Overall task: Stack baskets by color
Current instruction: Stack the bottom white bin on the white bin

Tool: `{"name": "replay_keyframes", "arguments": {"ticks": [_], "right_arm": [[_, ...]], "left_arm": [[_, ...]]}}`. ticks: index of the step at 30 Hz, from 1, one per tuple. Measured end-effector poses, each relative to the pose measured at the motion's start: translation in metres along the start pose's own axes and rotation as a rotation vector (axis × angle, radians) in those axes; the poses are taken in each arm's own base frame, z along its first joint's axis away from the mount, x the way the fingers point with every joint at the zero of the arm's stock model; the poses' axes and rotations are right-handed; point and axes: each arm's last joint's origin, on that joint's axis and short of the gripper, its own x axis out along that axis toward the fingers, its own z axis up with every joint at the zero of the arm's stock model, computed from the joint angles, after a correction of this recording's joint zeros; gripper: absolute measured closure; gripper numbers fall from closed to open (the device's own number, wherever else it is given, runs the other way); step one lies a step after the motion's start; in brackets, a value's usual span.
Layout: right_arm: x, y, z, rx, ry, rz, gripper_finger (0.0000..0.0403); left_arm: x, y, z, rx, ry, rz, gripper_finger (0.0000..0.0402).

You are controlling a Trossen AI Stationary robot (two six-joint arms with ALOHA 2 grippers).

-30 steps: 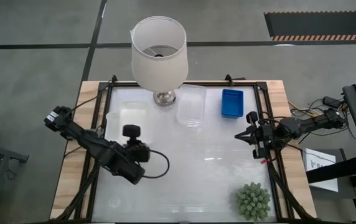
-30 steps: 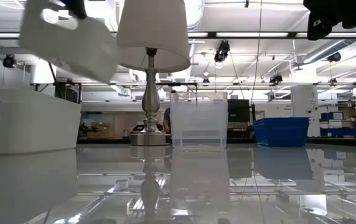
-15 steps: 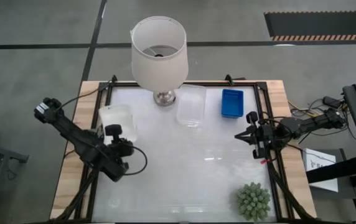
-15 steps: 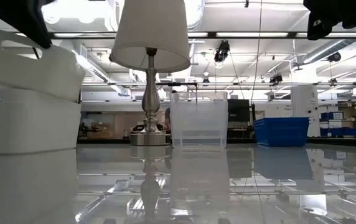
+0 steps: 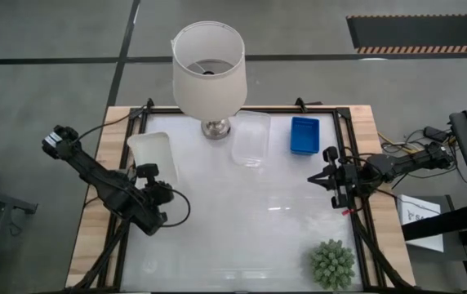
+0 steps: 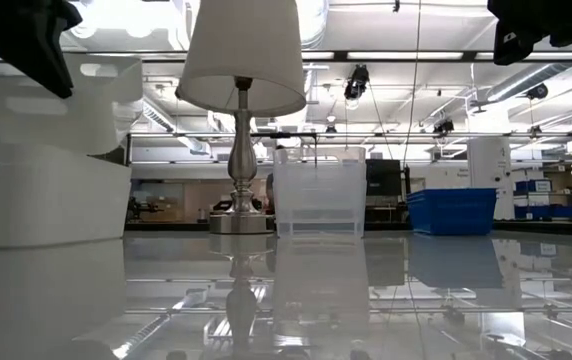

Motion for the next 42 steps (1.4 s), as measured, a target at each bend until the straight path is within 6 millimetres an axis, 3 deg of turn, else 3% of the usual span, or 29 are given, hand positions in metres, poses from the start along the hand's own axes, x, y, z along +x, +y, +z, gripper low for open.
{"name": "replay_keyframes", "arguments": {"ticks": [10,22,30,36,42], "right_arm": [[0.000,0.000,-0.001,0.005,0.004,0.001,0.0394],[0.000,0.000,-0.002,0.006,0.004,0.001,0.0394],[0.000,0.000,-0.002,0.006,0.004,0.001,0.0394],[0.000,0.000,-0.002,0.006,0.004,0.001,0.0394],[0.000,0.000,-0.002,0.006,0.004,0.001,0.0394]], "left_arm": [[-0.005,0.005,0.000,-0.023,-0.016,-0.019,0.0399],[-0.005,0.009,-0.004,0.003,0.016,0.010,0.0314],[-0.007,0.010,-0.005,-0.012,0.051,-0.016,0.0299],[-0.019,0.014,0.004,-0.055,0.039,-0.063,0.0299],[-0.042,0.023,0.018,-0.229,0.013,-0.123,0.0299]]}}
